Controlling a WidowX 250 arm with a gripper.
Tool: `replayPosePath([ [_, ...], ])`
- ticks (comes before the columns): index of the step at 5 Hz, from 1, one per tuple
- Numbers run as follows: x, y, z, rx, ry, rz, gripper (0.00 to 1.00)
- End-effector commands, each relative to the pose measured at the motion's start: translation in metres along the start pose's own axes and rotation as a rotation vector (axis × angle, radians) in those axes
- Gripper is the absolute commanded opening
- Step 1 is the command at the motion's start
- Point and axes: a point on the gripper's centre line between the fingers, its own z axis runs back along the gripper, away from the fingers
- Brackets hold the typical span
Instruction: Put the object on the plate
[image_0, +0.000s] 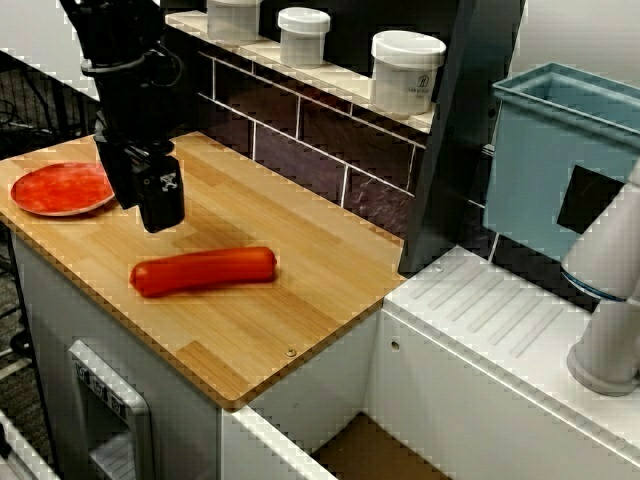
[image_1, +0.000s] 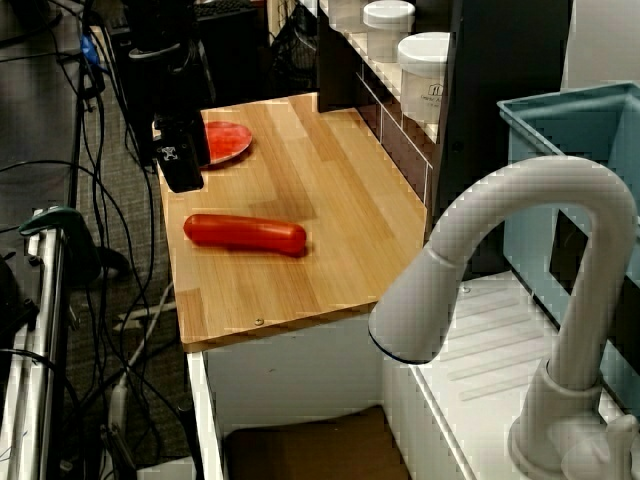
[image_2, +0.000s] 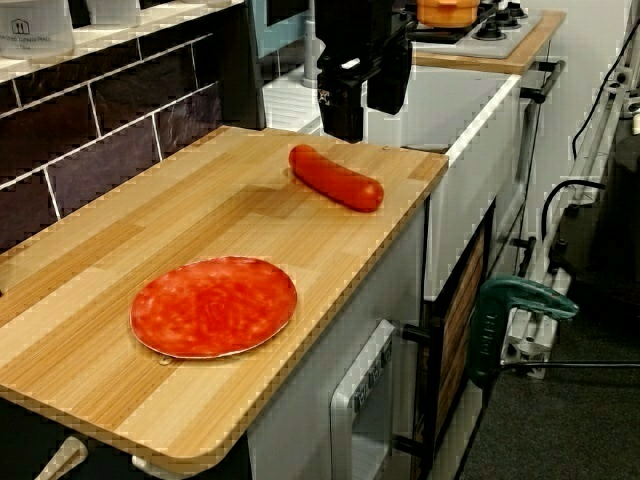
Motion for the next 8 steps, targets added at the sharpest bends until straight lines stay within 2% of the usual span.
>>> replayPosePath([
  [1, 0.018, 0.001, -0.027, 0.108, -0.052, -0.008, 1.0],
  [2, 0.014, 0.006, -0.041, 0.145, -0.049, -0.031, 1.0],
  [5, 0.006, 0.013, -0.063, 0.169, -0.017, 0.004, 1.0],
  [6, 0.01, 0.014, -0.067, 0.17, -0.005, 0.026, 0.0],
  [7, 0.014, 0.017, -0.06, 0.162, -0.004, 0.048, 0.0],
  [8, 0.021, 0.024, -0.033, 0.147, -0.026, 0.075, 0.0],
])
